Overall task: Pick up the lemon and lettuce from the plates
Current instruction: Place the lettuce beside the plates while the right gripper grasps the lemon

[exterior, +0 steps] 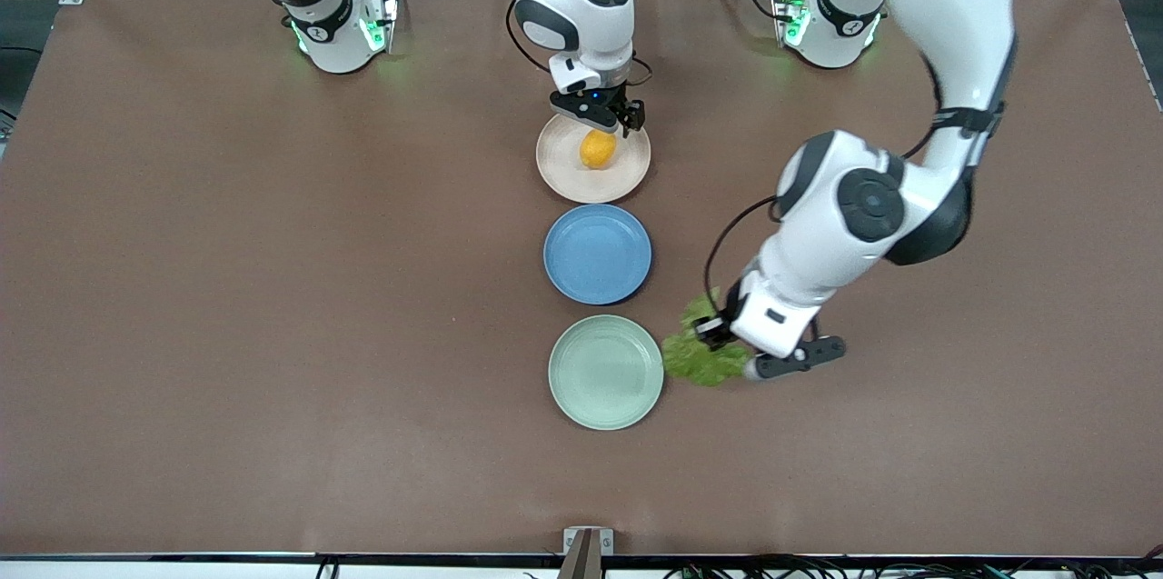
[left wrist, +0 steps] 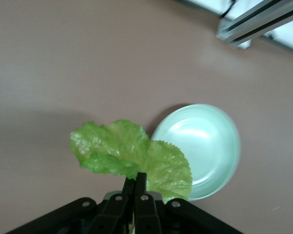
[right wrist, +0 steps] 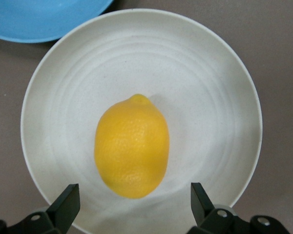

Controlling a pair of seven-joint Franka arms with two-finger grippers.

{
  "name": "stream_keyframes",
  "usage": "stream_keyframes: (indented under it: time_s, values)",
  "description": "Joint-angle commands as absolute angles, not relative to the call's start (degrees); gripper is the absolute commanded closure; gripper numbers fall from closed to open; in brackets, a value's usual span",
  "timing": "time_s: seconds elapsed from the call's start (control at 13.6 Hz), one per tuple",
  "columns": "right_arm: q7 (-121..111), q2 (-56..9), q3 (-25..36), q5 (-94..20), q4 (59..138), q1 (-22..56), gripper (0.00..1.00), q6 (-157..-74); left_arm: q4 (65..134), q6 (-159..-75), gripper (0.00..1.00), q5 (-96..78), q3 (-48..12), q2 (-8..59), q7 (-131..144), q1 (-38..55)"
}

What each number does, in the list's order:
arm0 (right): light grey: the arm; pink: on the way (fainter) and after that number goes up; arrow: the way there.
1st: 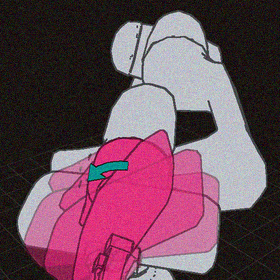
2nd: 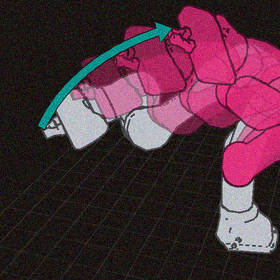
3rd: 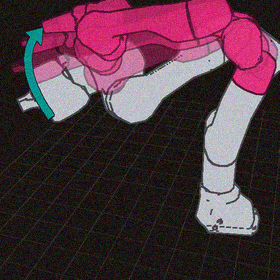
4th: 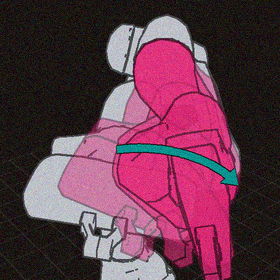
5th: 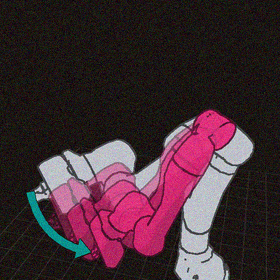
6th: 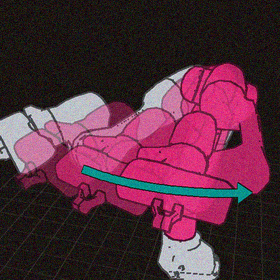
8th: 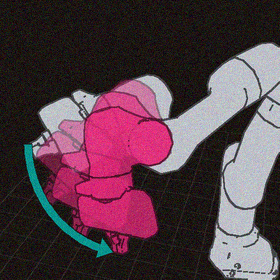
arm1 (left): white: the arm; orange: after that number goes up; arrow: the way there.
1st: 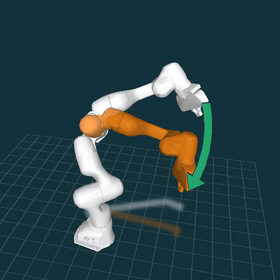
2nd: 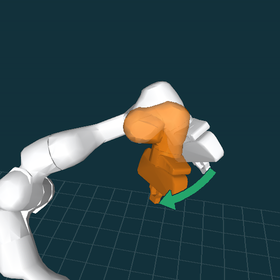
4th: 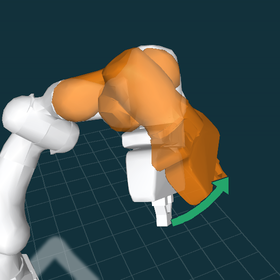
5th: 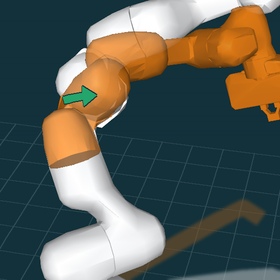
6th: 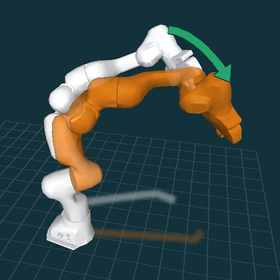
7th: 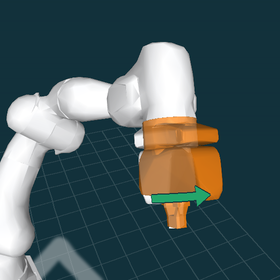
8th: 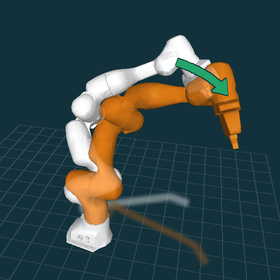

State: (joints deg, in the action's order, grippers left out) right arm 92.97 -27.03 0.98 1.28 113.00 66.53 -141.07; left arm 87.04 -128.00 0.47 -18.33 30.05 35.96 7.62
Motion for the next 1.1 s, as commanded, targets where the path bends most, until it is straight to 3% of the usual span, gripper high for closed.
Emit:
stream_keyframes:
  time_s: [0.0, 0.22, 0.37, 0.44, 0.59, 0.66, 1.03]
  values:
    - [94.4, -28.8, 1.9, 3.8, 112.8, 66.9, 0.01, -143.6, 103.8, -130.1, 1.00, -0.2, -21.9, 20.6, 27.7, 0.1]
    - [94.4, -29.1, 2.8, 6.1, 112.7, 66.8, 0.08, -144.0, 117.5, -139.0, 1.00, 0.0, -22.4, 15.7, 19.7, -4.5]
    - [94.3, -29.3, 2.8, 6.7, 112.8, 66.9, 0.25, -144.0, 124.9, -145.3, 1.00, 0.0, -22.4, 14.2, 14.6, -7.0]
    - [94.2, -29.2, 2.8, 6.7, 112.9, 66.9, 0.40, -143.9, 127.3, -147.6, 1.00, 0.0, -22.4, 14.2, 12.7, -8.2]
    - [94.0, -29.1, 2.8, 6.7, 112.9, 66.4, 0.94, -143.7, 131.5, -152.7, 1.00, 0.1, -22.3, 14.8, 9.0, -9.8]
    - [93.6, -28.7, 2.8, 6.7, 112.9, 65.7, 1.00, -143.1, 132.9, -154.3, 0.99, 0.3, -22.3, 15.5, 7.1, -10.7]
    - [74.1, -17.3, 2.5, 5.5, 112.8, 53.2, 1.00, -132.0, 135.2, -154.8, 0.96, 0.4, -22.1, 17.0, 0.3, -13.2]
